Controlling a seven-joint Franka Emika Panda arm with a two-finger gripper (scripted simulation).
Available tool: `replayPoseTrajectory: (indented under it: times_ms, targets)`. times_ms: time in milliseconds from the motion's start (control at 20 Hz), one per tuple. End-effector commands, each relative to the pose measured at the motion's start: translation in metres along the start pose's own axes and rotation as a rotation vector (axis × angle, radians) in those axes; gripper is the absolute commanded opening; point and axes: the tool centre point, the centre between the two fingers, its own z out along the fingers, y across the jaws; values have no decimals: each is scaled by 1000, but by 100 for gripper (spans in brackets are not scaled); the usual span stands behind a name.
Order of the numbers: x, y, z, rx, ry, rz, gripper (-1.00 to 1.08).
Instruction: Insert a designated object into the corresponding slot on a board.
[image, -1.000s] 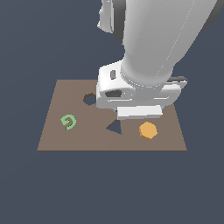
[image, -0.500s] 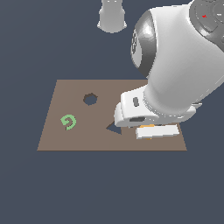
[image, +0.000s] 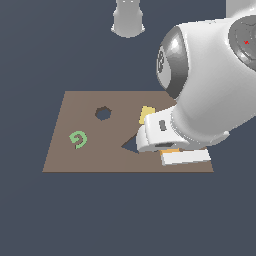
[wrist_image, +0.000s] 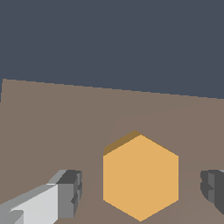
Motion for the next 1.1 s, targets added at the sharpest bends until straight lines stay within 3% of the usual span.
replayPoseTrajectory:
  times_ms: [0, 500, 550, 1050]
  targets:
    - [0, 0, 0, 0, 0, 0, 100]
    - [1, 0, 20, 0, 1, 0, 100]
    - [1, 0, 20, 0, 1, 0, -100]
    - [1, 0, 19, 0, 1, 0, -100]
